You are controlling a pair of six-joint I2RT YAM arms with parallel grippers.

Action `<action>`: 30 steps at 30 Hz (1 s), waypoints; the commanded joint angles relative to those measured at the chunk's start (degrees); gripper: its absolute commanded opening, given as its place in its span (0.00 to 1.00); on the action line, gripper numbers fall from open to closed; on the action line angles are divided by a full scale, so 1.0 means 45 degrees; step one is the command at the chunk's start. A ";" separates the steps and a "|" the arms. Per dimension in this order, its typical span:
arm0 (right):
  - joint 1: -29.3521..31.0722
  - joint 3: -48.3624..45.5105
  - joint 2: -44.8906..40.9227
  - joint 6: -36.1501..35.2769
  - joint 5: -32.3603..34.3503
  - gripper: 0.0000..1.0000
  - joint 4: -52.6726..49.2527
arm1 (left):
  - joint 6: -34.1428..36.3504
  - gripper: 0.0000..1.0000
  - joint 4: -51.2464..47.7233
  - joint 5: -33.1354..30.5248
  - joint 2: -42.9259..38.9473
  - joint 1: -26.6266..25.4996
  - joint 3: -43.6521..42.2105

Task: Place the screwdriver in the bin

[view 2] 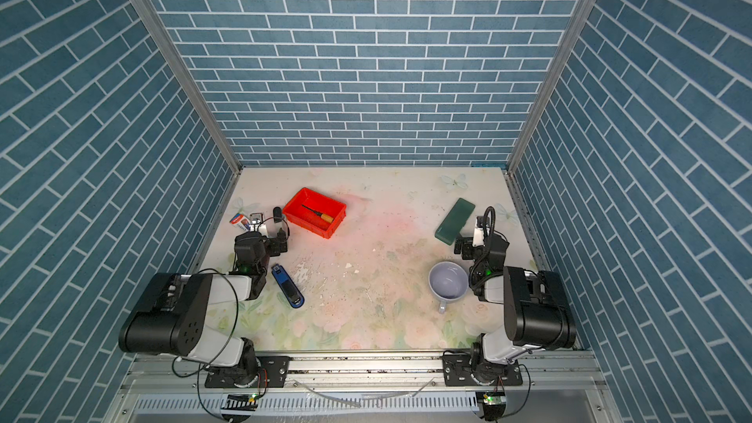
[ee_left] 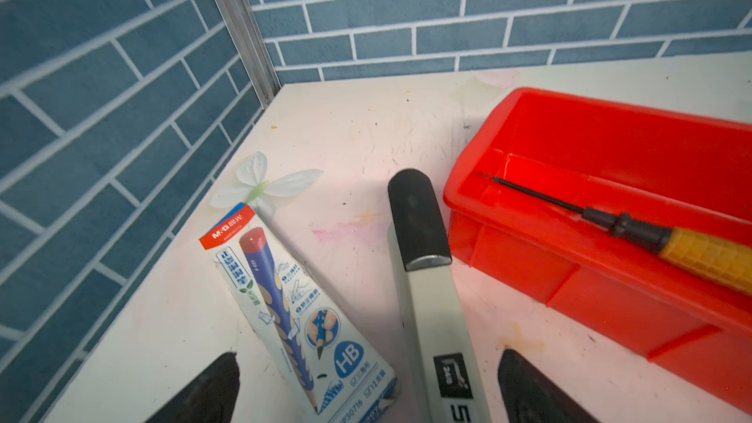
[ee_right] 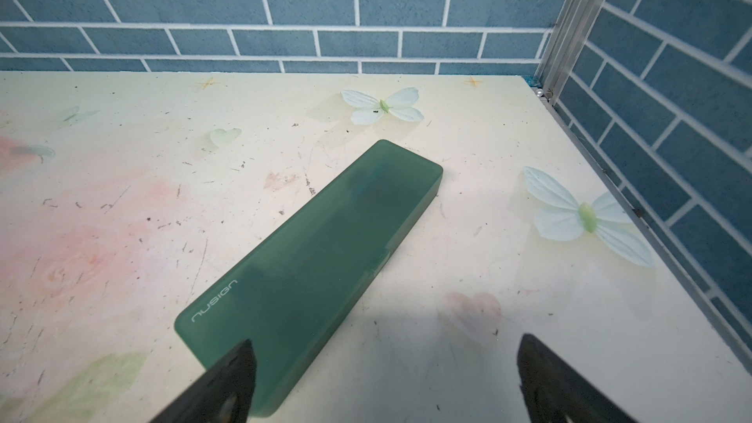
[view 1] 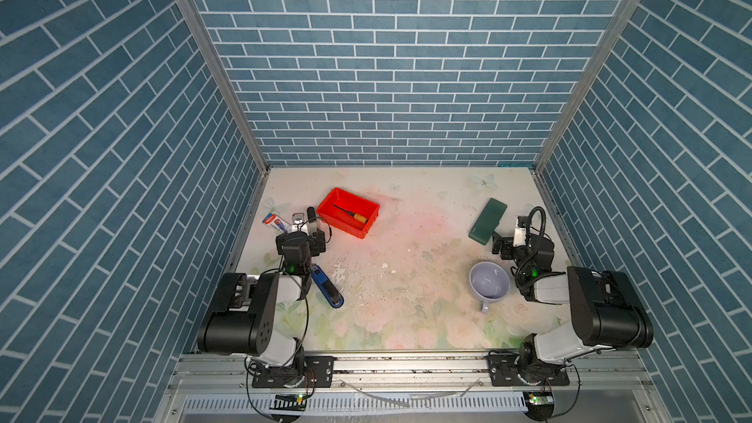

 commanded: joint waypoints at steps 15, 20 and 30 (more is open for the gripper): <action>-0.0158 0.1132 0.0181 0.0525 0.0115 0.99 -0.1431 | 0.0210 1.00 0.0762 0.0319 0.0020 0.0072 0.0125; -0.0155 0.1132 0.0172 0.0520 0.0119 0.99 -0.1426 | 0.0210 1.00 0.0744 0.0326 0.0023 0.0070 0.0119; -0.0163 0.1113 0.0167 0.0532 0.0110 0.99 -0.1407 | 0.0230 1.00 0.0646 0.0306 0.0037 0.0037 0.0183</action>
